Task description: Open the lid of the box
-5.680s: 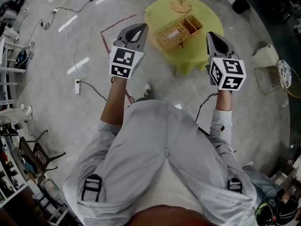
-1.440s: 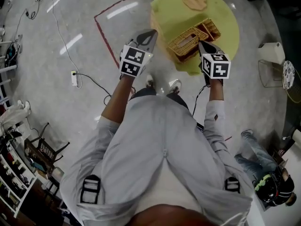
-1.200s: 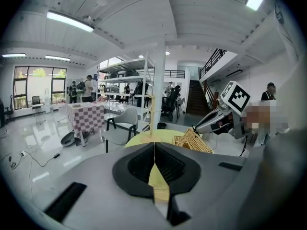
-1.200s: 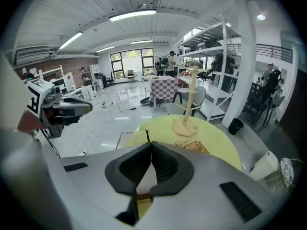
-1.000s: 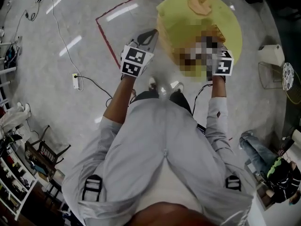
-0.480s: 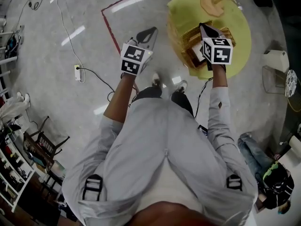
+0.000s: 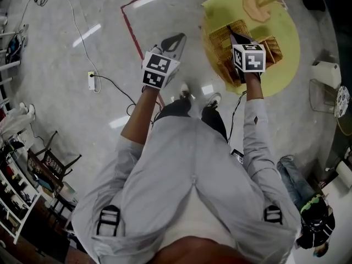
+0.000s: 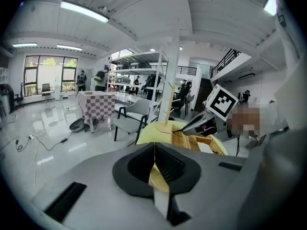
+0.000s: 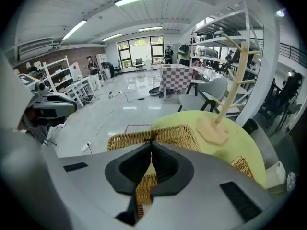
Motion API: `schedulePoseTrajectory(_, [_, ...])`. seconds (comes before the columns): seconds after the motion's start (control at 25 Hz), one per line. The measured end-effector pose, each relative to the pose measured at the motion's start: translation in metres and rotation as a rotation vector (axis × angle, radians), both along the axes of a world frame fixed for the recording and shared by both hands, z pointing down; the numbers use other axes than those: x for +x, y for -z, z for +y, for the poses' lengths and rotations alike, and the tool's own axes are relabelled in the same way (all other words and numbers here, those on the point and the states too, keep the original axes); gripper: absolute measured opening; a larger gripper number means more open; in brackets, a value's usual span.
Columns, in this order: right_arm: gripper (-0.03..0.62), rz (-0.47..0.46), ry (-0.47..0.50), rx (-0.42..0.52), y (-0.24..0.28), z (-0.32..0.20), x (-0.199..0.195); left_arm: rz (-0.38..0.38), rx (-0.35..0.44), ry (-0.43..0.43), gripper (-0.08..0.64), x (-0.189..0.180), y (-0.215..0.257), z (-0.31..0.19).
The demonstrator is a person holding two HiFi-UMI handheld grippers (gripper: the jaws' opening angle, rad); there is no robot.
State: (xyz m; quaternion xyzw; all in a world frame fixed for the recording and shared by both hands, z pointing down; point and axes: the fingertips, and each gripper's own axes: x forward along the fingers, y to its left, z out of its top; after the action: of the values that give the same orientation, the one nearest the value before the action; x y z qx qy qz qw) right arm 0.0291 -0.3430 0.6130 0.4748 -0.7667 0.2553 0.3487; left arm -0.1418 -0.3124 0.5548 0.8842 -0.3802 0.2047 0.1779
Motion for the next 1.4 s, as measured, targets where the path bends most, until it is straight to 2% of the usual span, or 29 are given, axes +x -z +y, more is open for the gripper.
schedulePoseTrajectory(0.12, [0.028, 0.002, 0.003, -0.031, -0.017, -0.006, -0.002, -0.007, -0.019, 0.011, 0.029, -0.003, -0.01, -0.002])
schedulePoseTrajectory(0.24, [0.028, -0.014, -0.038, -0.064, -0.025, -0.009, -0.001, -0.02, -0.026, 0.018, 0.029, -0.006, -0.018, -0.003])
schedulePoseTrajectory(0.52, [0.036, -0.029, -0.047, -0.062, -0.027, -0.009, -0.006, -0.038, -0.031, 0.032, 0.029, -0.013, -0.022, 0.002])
schedulePoseTrajectory(0.64, [0.098, -0.041, -0.04, -0.067, -0.027, -0.003, -0.006, -0.04, -0.031, 0.034, 0.029, -0.011, -0.023, 0.006])
schedulePoseTrajectory(0.72, [0.107, -0.045, -0.04, -0.06, -0.023, 0.001, -0.004, -0.041, -0.029, 0.035, 0.029, -0.01, -0.022, 0.008])
schedulePoseTrajectory(1.0, [0.098, -0.048, -0.065, 0.024, 0.011, 0.017, 0.019, -0.046, 0.003, 0.025, 0.029, 0.008, -0.001, 0.017])
schedulePoseTrajectory(1.4, [0.036, -0.075, -0.105, 0.185, 0.092, 0.056, 0.073, -0.034, 0.117, 0.024, 0.029, 0.054, 0.058, 0.035])
